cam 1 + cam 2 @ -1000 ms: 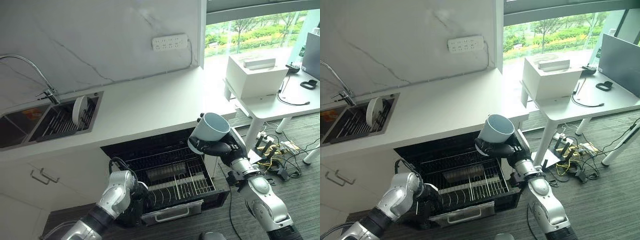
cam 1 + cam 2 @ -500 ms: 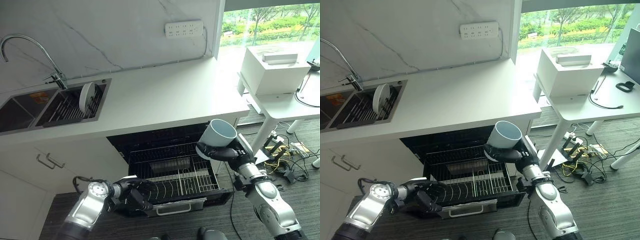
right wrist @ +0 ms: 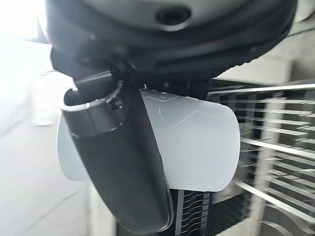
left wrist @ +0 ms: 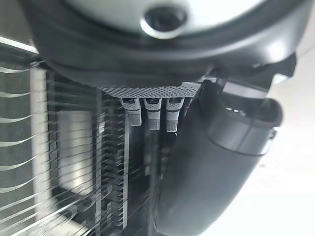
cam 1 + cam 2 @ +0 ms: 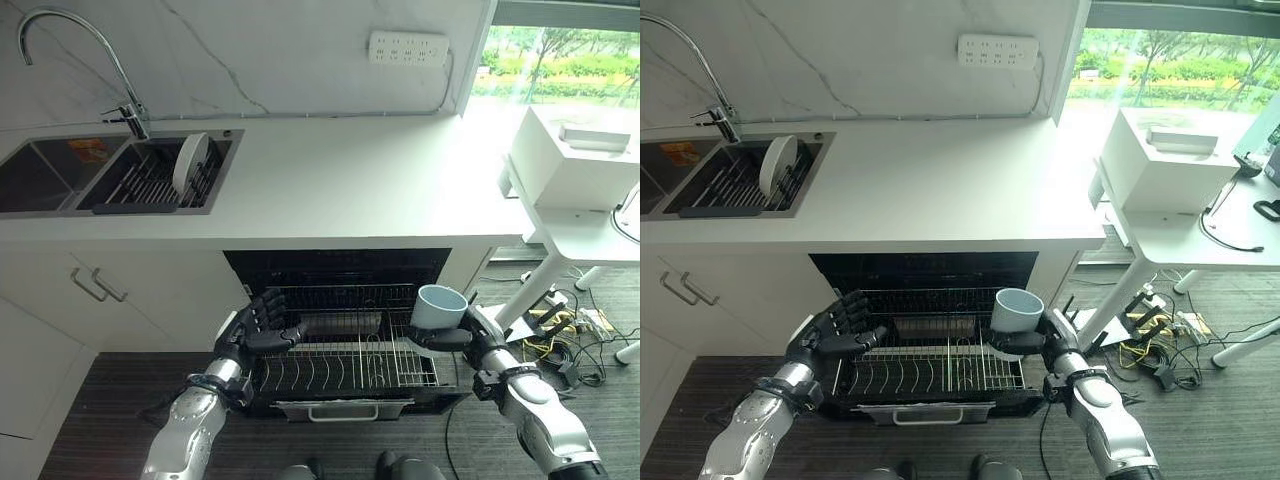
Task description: Place the dishes in the dishwasher.
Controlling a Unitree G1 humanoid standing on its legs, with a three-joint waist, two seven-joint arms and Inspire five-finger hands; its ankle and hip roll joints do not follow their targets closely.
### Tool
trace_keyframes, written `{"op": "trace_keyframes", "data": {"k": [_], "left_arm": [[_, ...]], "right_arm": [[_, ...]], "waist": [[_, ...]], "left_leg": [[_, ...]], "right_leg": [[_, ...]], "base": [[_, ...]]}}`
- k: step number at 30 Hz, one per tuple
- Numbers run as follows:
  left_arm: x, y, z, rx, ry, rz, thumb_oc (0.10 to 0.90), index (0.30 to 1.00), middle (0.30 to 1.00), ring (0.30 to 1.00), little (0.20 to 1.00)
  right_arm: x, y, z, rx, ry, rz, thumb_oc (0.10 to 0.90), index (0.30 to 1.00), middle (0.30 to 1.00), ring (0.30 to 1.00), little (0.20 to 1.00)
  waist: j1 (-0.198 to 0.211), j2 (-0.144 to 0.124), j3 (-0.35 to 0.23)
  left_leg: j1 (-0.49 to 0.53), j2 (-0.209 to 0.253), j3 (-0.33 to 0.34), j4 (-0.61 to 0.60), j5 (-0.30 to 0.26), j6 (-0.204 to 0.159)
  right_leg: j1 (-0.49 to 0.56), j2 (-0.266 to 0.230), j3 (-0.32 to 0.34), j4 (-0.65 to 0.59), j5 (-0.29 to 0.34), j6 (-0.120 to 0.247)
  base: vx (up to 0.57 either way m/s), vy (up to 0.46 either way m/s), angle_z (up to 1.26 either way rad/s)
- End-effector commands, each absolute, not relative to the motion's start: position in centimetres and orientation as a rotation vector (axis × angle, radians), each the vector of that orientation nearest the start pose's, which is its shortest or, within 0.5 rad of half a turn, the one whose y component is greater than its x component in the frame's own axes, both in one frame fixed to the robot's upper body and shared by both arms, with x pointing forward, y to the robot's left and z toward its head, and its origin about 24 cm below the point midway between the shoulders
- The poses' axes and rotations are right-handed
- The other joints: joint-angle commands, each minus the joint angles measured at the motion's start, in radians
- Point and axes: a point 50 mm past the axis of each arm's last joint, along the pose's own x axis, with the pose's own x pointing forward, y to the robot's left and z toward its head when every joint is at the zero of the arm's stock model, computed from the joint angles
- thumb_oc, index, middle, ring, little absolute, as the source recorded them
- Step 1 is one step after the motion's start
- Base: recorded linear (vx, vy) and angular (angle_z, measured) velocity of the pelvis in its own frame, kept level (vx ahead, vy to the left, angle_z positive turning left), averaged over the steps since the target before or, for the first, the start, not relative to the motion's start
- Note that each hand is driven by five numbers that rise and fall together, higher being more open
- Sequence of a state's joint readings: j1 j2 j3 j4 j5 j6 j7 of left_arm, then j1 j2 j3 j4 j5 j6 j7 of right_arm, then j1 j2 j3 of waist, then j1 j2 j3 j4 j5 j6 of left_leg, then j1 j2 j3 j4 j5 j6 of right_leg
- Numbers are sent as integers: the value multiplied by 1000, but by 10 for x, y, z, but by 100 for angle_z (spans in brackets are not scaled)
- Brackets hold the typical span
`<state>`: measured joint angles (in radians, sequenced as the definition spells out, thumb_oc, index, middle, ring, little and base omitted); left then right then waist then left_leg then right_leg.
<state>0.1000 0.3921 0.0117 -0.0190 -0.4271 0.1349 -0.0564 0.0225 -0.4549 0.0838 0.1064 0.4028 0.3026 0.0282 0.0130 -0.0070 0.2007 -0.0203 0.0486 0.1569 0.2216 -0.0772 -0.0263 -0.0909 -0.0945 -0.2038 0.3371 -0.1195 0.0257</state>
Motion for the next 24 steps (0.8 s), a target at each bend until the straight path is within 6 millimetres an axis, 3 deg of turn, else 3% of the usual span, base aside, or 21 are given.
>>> {"op": "trace_keyframes", "data": {"k": [1,4,7,13,18,24], "left_arm": [[249,224,99,-3,-156,-87,800,900,900,900,900],[248,224,104,7,-174,-113,800,900,900,900,900],[256,225,120,39,-213,-163,800,900,900,900,900],[262,220,127,43,-221,-202,800,900,900,900,900],[276,216,144,60,-253,-231,800,900,900,900,900],[275,216,143,73,-236,-253,800,900,900,900,900]], "right_arm": [[271,-226,45,-57,241,27,400,300,300,300,300],[271,-231,30,-77,337,-4,400,300,300,300,300],[284,-241,20,-64,405,-54,400,300,300,300,300],[292,-246,7,-54,481,-86,400,300,300,300,300],[321,-244,24,-45,465,-107,400,300,300,300,300],[328,-247,25,-65,495,-105,400,300,300,300,300]], "waist": [[16,-17,-33],[38,-33,-12],[81,-47,35],[115,-47,59],[142,-47,105],[160,-47,113]], "left_leg": [[-6,-18,3,78,-178,17],[-10,-17,-8,78,-174,21],[-13,-12,-23,78,-168,28],[-8,-7,-33,78,-154,32],[-41,1,-56,78,-122,30],[-30,9,-72,78,-108,28]], "right_leg": [[59,-4,-33,-37,-80,91],[53,-5,-42,-37,-59,101],[50,-1,-57,-37,-20,116],[57,-1,-72,-37,7,122],[38,7,-75,-37,32,124],[50,6,-88,-37,45,124]], "base": [[33,-40,4],[55,-163,17],[22,-217,14],[47,-102,13],[-53,-91,11],[82,-55,2]]}}
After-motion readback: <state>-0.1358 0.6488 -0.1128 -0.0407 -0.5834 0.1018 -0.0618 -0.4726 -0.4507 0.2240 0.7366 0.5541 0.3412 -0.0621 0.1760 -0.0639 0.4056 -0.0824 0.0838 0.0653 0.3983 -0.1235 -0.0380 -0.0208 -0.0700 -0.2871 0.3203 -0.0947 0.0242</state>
